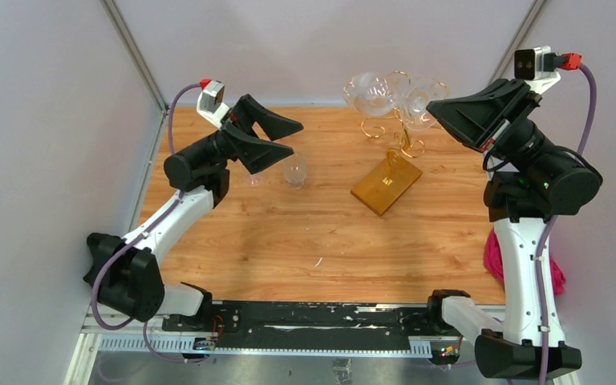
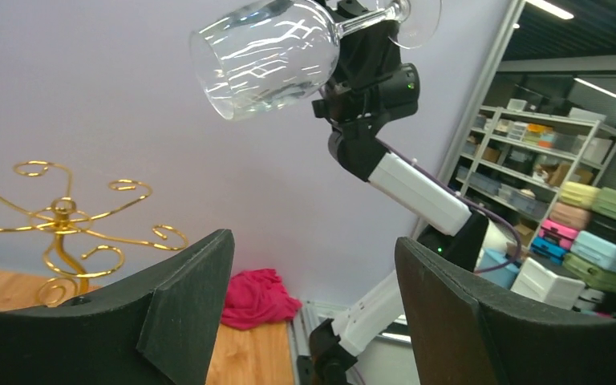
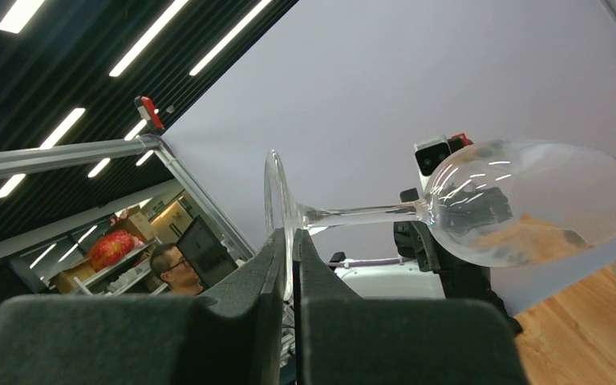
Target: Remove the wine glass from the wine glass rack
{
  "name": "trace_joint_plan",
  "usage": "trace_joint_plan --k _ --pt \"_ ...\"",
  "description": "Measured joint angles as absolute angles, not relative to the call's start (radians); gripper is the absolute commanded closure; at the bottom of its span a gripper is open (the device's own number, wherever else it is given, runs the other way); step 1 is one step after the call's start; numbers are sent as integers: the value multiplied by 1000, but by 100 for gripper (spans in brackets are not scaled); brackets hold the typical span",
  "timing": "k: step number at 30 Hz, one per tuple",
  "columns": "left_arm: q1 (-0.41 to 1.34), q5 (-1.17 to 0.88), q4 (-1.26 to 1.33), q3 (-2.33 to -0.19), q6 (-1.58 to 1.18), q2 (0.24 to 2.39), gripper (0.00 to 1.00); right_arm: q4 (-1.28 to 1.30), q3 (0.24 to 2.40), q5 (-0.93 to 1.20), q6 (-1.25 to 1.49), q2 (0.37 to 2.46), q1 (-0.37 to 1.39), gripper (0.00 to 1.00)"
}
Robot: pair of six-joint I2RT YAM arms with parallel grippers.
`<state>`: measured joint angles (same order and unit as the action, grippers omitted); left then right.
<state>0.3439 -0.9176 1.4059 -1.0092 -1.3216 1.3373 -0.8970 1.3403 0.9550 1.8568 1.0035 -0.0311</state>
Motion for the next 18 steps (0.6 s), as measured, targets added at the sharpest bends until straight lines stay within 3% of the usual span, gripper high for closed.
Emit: trace_joint_plan --k 6,12,18 --pt "359 -944 1496 -1015 -1366 1349 22 -894 1338 950 1791 1007 114 100" --pt "361 -948 1511 -1047 -1388 1382 22 -835 1336 937 1635 1067 375 100" --pt "353 -955 1503 -1036 -1389 1394 22 -767 1319 915 1536 1110 445 100"
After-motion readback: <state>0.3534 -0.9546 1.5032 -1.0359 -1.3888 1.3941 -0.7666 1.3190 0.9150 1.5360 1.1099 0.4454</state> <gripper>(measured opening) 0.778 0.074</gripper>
